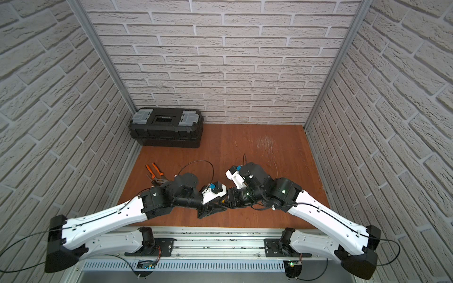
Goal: Assemble a carrot with lego
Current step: Pick up the lego brick from the center of the board.
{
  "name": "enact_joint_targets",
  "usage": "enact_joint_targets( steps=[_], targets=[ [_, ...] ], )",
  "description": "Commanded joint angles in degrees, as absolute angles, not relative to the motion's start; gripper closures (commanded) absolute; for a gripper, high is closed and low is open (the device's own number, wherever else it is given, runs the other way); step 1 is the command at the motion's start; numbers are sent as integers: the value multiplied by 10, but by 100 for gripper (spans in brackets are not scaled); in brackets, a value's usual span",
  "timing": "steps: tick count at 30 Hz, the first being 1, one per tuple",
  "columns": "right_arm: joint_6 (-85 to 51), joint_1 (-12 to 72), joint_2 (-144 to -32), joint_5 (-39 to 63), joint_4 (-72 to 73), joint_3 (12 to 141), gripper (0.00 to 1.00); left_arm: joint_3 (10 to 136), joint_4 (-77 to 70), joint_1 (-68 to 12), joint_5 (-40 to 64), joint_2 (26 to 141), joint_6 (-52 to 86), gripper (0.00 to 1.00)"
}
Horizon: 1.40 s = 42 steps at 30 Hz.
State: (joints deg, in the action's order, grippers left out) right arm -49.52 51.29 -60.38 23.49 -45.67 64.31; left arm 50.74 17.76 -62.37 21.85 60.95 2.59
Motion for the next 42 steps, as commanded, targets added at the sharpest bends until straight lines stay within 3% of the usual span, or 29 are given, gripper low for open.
enact_joint_targets(
  steps=[1, 9, 15, 25, 32, 34, 37, 42],
  targets=[
    [-494, 526, -624, 218, -466, 630, 65, 532, 124, -621, 225, 605, 24, 79],
    [-483, 528, -629, 180, -508, 636, 56, 532, 125, -621, 224, 602, 24, 79],
    [-496, 528, -617, 166, -499, 629, 56, 527, 118, -621, 225, 593, 25, 79],
    [-493, 528, -633, 164, -516, 636, 75, 527, 115, -621, 225, 596, 26, 79],
    [-490, 528, -635, 167, -521, 631, 78, 522, 112, -621, 223, 595, 25, 79],
    [-490, 528, -634, 165, -524, 630, 83, 521, 112, -621, 222, 595, 26, 79],
    [-489, 528, -631, 158, -529, 631, 97, 519, 111, -621, 221, 595, 27, 79],
    [-485, 528, -625, 141, -546, 638, 98, 514, 107, -621, 216, 593, 27, 75]
  ],
)
